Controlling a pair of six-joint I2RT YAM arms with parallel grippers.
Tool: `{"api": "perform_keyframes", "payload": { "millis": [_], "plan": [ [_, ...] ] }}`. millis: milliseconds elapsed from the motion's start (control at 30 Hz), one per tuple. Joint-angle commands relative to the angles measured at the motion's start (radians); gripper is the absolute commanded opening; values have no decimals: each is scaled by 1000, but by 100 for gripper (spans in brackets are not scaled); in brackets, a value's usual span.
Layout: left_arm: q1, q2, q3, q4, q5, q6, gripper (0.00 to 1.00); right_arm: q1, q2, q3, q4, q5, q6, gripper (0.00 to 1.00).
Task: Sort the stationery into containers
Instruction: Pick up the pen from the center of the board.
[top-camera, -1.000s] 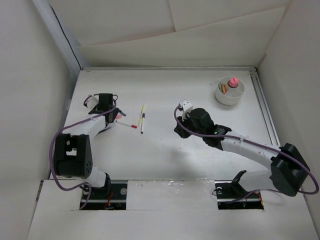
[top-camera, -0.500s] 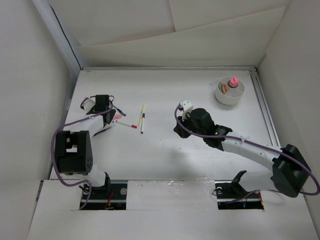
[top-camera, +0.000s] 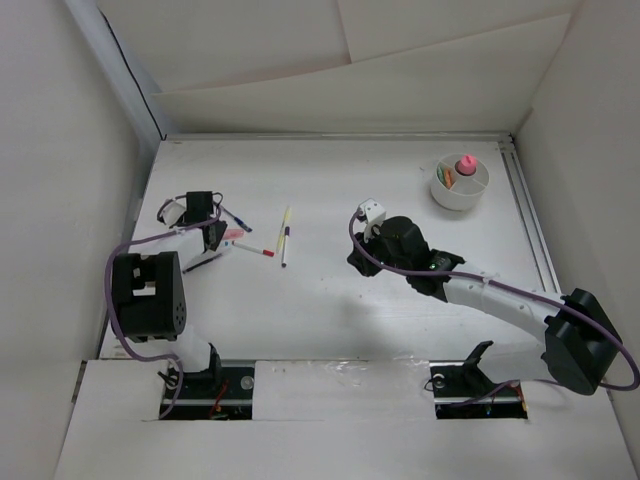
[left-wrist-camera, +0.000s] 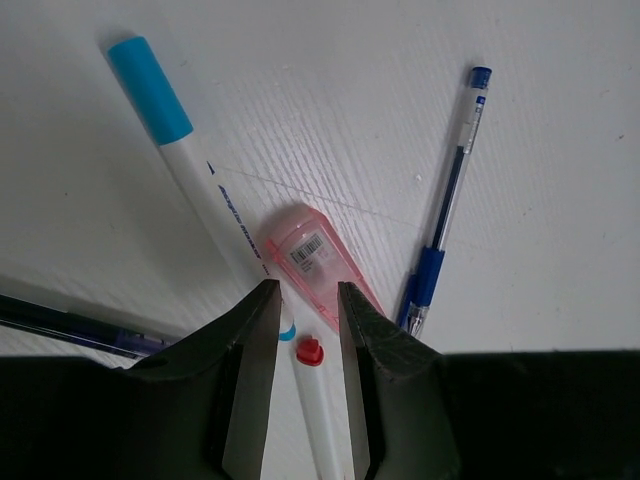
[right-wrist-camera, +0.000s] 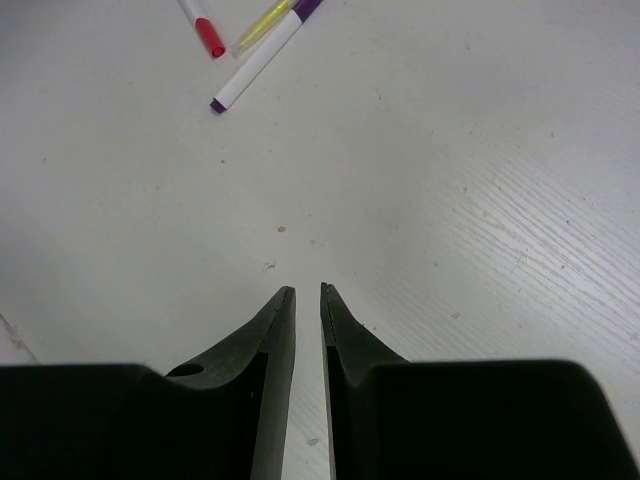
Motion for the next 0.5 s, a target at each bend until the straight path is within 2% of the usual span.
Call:
{"api": "perform_keyframes", "payload": {
  "millis": [0, 467],
  "plan": [
    [3, 2, 22, 17, 1, 2, 27, 9, -30, 26, 49, -11, -14, 22],
    [3, 85, 85, 26, 10, 2, 27, 9, -30, 26, 49, -20, -14, 22]
  ]
}}
